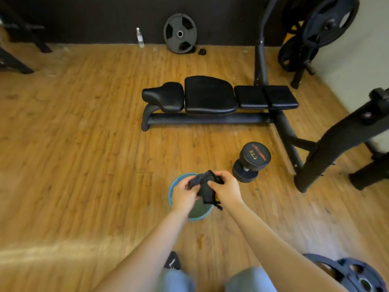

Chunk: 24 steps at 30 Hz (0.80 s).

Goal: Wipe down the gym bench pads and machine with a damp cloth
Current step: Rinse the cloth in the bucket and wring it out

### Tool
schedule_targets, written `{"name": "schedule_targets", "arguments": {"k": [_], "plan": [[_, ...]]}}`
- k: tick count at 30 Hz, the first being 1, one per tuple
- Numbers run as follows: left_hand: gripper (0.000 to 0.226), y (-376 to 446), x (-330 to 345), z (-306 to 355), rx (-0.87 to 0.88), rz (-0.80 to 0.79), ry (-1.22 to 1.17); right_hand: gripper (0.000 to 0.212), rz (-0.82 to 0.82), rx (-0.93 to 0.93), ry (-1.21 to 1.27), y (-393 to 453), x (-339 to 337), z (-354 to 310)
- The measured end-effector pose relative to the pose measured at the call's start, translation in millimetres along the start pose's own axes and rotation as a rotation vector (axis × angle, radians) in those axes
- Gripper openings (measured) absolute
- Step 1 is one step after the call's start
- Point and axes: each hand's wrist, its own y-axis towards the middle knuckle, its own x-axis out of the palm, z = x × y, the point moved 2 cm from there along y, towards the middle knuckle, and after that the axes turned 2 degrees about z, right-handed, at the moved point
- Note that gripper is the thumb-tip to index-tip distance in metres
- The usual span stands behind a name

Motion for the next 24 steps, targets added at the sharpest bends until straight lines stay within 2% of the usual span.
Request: {"name": "schedule_targets", "arguments": {"k": [3,6,12,13,15,17,19,21,24], "plan": [[0.027,91.0,0.5,-42.8,0.021,0.060,0.142,0.029,-0.050,-0.032,-0.052,75.7,41.9,45.8],[0.026,178.5,1.3,-112.0,0.012,0.105,0.341,0.035,-0.163,-0.087,-0.227,149.2,89.7,114.4],[0.024,317.2,9.5,-266.3,0.139,0.055,1.038,0.021,-0.419,-0.170,-0.711,262.8,185.8,272.4],[0.027,335.0,12.9,-286.7,0.154,0.054,1.157,0.026,-0.421,-0.186,-0.786,276.6,199.8,293.3],[0.053,362.0,17.3,-323.5,0.108,0.018,1.352,0.048,-0.393,-0.237,-0.930,297.3,222.1,329.3],[0.081,376.9,18.0,-357.5,-0.048,-0.151,1.425,0.069,-0.456,-0.254,-1.034,309.6,237.0,361.6],[0.092,375.1,18.9,-378.2,-0.217,-0.355,1.411,0.076,-0.636,-0.174,-1.101,312.4,244.4,383.2],[0.082,363.3,20.6,-381.9,-0.319,-0.456,1.315,0.071,-0.709,-0.105,-1.149,310.9,246.3,392.0],[0.047,354.4,18.8,-373.2,-0.322,-0.389,1.216,0.052,-0.578,0.027,-1.136,314.8,242.1,391.4]]}}
